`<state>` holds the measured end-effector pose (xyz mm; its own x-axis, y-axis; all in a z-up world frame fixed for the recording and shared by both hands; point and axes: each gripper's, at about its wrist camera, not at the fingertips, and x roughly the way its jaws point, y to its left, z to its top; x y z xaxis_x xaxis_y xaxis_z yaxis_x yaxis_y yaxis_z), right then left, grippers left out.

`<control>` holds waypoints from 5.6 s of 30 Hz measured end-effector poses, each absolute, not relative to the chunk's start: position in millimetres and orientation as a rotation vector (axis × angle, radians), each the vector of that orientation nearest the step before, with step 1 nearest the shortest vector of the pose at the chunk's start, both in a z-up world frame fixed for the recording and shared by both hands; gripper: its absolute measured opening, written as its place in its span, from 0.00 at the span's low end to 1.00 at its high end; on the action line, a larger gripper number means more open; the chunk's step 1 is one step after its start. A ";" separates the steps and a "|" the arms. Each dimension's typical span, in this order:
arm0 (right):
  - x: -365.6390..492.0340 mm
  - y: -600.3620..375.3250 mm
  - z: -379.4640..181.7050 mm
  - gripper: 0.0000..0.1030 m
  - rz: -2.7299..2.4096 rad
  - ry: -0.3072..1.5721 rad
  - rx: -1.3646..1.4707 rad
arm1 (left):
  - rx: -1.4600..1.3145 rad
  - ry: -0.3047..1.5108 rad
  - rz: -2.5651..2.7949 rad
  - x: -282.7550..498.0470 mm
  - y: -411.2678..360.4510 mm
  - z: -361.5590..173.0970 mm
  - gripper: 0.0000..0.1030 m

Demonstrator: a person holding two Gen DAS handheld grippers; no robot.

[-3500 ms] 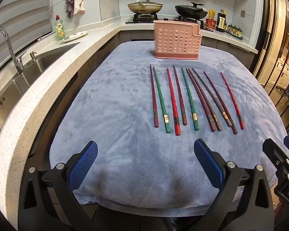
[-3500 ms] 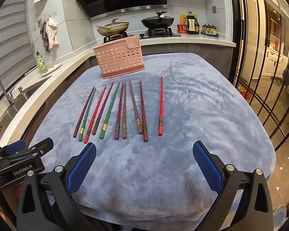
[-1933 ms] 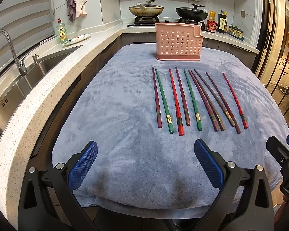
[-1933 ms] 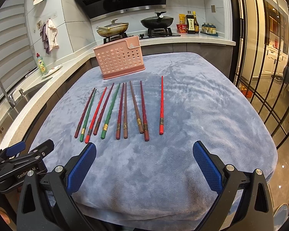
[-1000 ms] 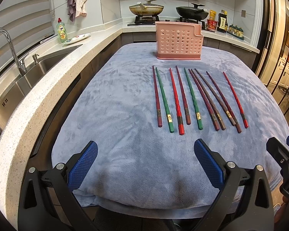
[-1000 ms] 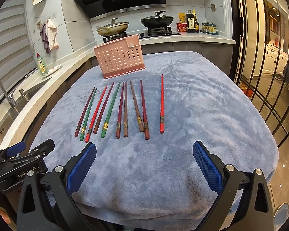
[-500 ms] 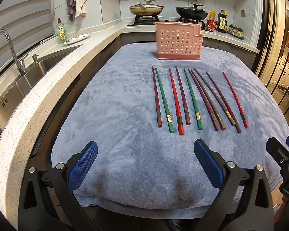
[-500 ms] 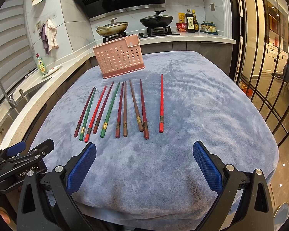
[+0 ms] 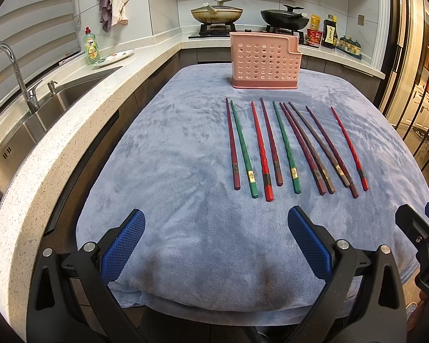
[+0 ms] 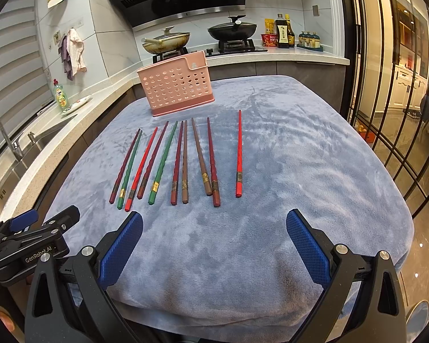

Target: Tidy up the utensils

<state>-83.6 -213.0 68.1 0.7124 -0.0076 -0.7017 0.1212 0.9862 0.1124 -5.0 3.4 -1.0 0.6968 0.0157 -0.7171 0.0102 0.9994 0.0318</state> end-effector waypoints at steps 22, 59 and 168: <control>-43.2 -243.2 50.4 0.93 -0.133 0.761 0.166 | -0.043 0.854 0.055 40.0 29.3 -23.9 0.93; 29.1 -254.6 -7.0 0.07 -0.093 0.914 0.206 | -0.027 0.932 -0.044 100.2 10.2 -63.9 0.11; -3.1 -227.8 -1.4 0.21 0.061 0.904 0.132 | -0.100 0.789 -0.063 78.6 22.1 -20.8 0.61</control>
